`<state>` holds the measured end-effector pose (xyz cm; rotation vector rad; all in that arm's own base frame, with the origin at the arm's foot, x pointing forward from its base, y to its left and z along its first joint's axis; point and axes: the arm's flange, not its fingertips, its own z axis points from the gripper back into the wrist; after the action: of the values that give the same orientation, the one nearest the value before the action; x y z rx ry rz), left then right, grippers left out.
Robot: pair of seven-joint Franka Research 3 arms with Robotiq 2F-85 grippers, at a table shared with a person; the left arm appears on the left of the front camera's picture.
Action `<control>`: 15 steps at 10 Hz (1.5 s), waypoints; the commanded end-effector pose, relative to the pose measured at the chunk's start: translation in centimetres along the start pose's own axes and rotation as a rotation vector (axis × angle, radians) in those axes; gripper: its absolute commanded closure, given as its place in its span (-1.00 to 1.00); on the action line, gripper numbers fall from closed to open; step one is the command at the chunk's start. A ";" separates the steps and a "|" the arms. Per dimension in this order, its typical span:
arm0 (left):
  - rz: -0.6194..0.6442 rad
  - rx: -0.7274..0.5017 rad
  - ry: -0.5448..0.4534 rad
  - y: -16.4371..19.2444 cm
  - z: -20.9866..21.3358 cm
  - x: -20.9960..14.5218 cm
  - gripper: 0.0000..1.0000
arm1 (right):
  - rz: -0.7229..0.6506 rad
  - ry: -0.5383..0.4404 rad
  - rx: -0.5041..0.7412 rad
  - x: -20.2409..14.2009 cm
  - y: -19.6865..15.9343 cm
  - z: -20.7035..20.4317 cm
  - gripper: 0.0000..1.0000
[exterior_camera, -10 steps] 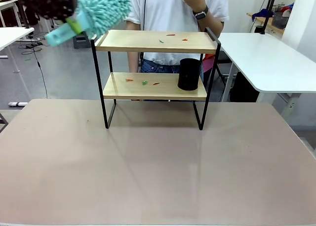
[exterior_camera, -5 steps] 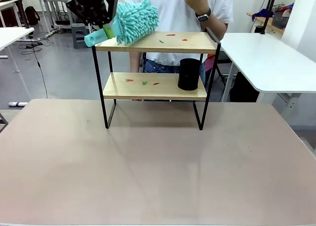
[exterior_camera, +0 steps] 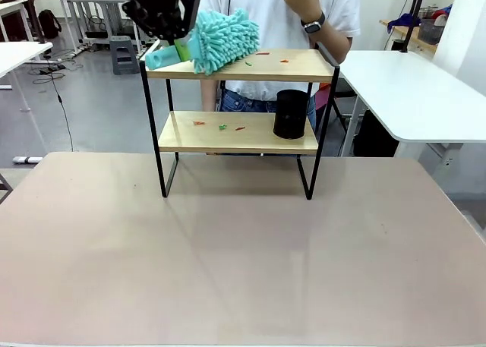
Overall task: Clean the shelf.
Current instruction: Clean the specific tier of the Shelf with the Duster once objects are removed.
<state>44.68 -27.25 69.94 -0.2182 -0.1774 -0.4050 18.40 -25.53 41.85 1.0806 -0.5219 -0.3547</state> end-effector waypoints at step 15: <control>-0.896 -0.145 0.123 4.0 4.7 -6.5 0.75 | 0.027 -0.013 0.018 0.2 0.2 0.0 -1.00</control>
<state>40.21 -20.36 73.67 -0.2139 -0.0898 -1.3006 18.40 -25.55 41.87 1.0803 -0.5221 -0.3545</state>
